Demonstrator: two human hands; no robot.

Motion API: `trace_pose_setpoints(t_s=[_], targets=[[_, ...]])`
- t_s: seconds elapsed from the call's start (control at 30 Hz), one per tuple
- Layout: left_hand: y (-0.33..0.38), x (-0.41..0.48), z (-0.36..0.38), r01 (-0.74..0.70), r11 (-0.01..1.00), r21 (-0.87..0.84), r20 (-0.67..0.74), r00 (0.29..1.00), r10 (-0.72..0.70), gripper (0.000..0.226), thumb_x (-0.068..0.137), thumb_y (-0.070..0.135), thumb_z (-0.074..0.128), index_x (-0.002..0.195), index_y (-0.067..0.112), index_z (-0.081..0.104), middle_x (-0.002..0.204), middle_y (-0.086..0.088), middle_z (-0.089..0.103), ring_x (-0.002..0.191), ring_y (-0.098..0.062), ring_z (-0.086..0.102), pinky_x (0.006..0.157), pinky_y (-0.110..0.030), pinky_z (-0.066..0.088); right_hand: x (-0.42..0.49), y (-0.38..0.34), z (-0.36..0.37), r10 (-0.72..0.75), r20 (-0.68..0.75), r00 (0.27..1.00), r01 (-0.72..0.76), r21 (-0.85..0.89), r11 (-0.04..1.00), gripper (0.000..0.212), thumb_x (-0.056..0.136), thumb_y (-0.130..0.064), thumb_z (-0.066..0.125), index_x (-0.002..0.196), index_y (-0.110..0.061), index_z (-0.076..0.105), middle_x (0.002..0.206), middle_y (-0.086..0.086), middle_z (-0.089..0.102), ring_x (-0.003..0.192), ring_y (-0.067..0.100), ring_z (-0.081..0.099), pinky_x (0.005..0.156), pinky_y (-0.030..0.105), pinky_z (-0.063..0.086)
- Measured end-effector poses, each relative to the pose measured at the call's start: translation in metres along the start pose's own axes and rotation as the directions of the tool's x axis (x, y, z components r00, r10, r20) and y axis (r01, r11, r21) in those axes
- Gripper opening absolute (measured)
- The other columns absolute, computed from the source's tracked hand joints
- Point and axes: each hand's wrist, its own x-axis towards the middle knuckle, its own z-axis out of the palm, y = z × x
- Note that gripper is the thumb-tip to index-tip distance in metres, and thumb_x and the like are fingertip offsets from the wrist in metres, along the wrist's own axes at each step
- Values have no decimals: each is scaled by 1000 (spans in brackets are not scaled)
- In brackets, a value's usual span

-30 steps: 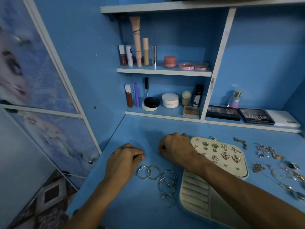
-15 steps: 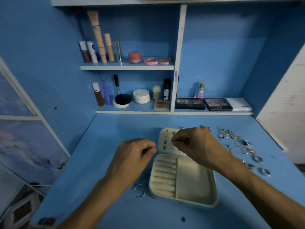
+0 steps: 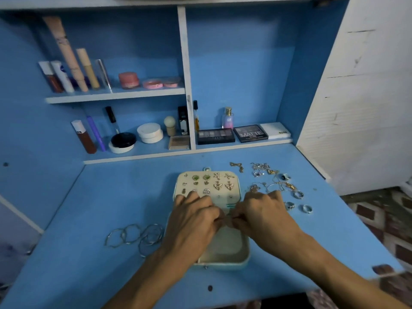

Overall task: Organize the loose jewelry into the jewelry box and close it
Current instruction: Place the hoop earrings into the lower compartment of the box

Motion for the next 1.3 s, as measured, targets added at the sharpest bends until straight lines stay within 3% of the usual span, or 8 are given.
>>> trace_pose_setpoints(t_s=[0.13, 0.2, 0.3, 0.4, 0.6, 0.7, 0.87, 1.3], targets=[[1, 8, 4, 3, 999, -39, 106, 994, 1, 17, 79, 48, 66, 87, 38, 78, 77, 15, 61, 84, -16, 55, 74, -33, 27, 4, 2, 7, -34, 27, 999, 38, -182, 983, 22, 78, -40, 56, 72, -26, 73, 74, -3, 61, 77, 26, 62, 68, 37, 11], [1, 10, 5, 30, 998, -51, 129, 991, -23, 18, 87, 49, 66, 100, 42, 76, 89, 15, 64, 96, -15, 52, 80, -34, 28, 8, 3, 8, -29, 11, 1000, 31, -202, 979, 22, 73, -41, 61, 63, -25, 70, 68, -3, 59, 70, 27, 62, 68, 36, 11], [-1, 14, 3, 72, 994, -87, 193, 980, -54, 21, 93, 51, 62, 112, 48, 71, 106, 18, 63, 107, -11, 46, 89, -36, 27, 11, 3, 8, -59, -17, 998, 55, -202, 978, 25, 89, -42, 59, 89, -22, 74, 91, 1, 64, 91, 29, 60, 75, 38, 17], [-2, 17, 4, 66, 994, -93, 219, 975, -44, 21, 93, 53, 60, 112, 52, 69, 107, 18, 62, 108, -10, 44, 87, -37, 24, 12, 1, 4, -52, -4, 999, 49, -268, 962, 28, 95, -40, 52, 103, -21, 72, 102, 1, 63, 102, 28, 56, 77, 38, 14], [-4, 15, 12, 80, 986, -146, 146, 988, -59, 22, 75, 55, 61, 91, 50, 75, 82, 19, 64, 86, -14, 55, 70, -37, 21, 11, 2, 5, -71, 14, 997, 72, -271, 960, 26, 95, -38, 52, 102, -23, 71, 100, -1, 62, 101, 28, 58, 75, 38, 11], [-4, 15, 11, 82, 982, -169, 115, 991, -63, 23, 77, 55, 60, 93, 50, 75, 87, 19, 65, 91, -15, 55, 71, -36, 19, 12, 2, 4, -62, 32, 998, 68, -261, 963, 27, 95, -39, 52, 104, -23, 71, 101, -1, 62, 103, 27, 58, 77, 39, 15], [3, 17, 0, 126, 984, -123, 261, 961, -90, 24, 94, 54, 58, 115, 53, 69, 113, 18, 62, 112, -11, 44, 89, -36, 24, 11, 2, 2, -47, 53, 998, 59, -258, 964, 34, 96, -48, 50, 103, -22, 70, 102, -2, 63, 105, 25, 57, 80, 39, 19], [4, 14, -6, 144, 981, -129, 269, 957, -105, 28, 94, 52, 59, 121, 52, 66, 121, 19, 62, 117, -12, 44, 85, -34, 20, 10, -2, -3, -8, 96, 995, 29, -220, 975, 32, 98, -43, 46, 98, -20, 68, 99, -2, 60, 102, 23, 57, 81, 38, 21]])
